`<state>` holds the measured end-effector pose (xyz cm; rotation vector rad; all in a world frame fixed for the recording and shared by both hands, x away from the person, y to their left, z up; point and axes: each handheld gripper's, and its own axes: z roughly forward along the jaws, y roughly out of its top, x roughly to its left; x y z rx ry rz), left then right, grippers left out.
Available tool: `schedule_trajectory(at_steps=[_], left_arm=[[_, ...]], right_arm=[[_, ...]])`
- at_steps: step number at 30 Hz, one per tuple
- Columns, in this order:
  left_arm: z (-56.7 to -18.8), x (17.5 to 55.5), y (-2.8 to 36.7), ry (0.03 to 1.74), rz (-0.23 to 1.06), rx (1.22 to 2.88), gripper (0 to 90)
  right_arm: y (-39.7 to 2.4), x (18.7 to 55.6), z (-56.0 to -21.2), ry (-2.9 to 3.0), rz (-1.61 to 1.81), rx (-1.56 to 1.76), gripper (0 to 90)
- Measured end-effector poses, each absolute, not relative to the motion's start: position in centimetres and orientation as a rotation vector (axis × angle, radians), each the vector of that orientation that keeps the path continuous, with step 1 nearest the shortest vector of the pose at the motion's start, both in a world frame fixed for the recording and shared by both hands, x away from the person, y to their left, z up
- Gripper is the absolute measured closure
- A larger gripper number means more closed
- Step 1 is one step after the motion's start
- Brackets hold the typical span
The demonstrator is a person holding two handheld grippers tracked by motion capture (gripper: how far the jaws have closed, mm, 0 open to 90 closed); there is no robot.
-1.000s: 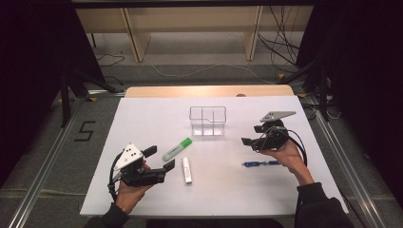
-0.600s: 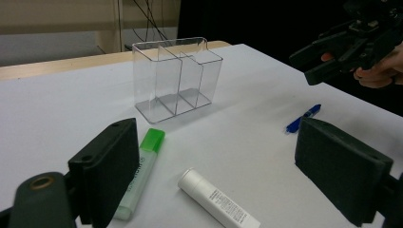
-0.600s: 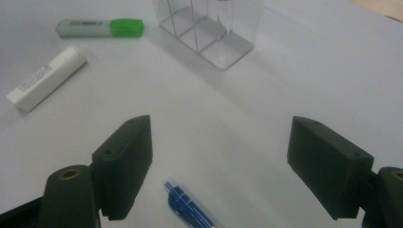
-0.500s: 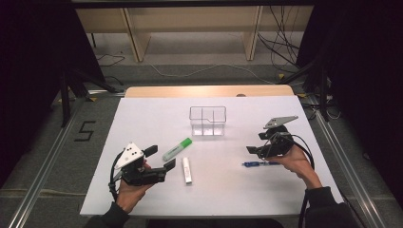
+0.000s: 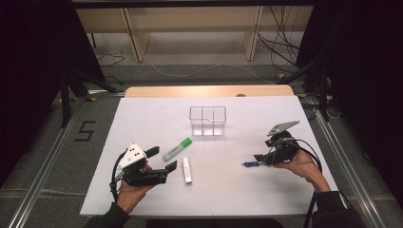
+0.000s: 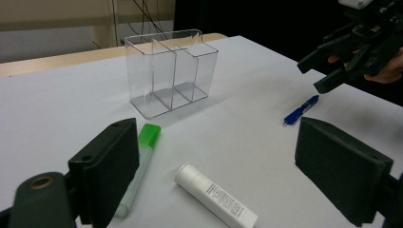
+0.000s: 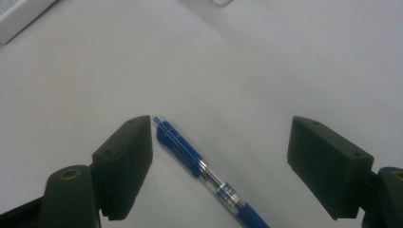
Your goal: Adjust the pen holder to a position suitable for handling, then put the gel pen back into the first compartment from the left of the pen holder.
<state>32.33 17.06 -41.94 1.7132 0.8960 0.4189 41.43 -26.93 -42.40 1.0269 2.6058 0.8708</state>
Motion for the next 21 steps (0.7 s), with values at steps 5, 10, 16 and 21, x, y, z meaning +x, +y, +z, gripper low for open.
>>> schedule_trajectory(at_steps=[5, 10, 16, 21], left_arm=[[-42.0, 32.4, 17.0, 0.898, 0.412, 1.718, 14.2], [-42.0, 32.3, 17.1, 0.898, 0.416, 1.719, 14.2], [-42.1, 32.5, 16.9, 0.899, 0.413, 1.728, 14.2], [-42.0, 32.5, 16.8, 0.897, 0.412, 1.728, 14.2]], right_arm=[[-27.2, 41.1, -42.9, 2.619, 0.835, 1.022, 24.6], [-27.3, 41.0, -42.9, 2.621, 0.803, 1.019, 25.3], [-27.7, 41.1, -42.9, 2.645, 0.766, 0.995, 27.4], [-28.0, 41.2, -43.2, 2.666, 0.721, 0.991, 28.6]])
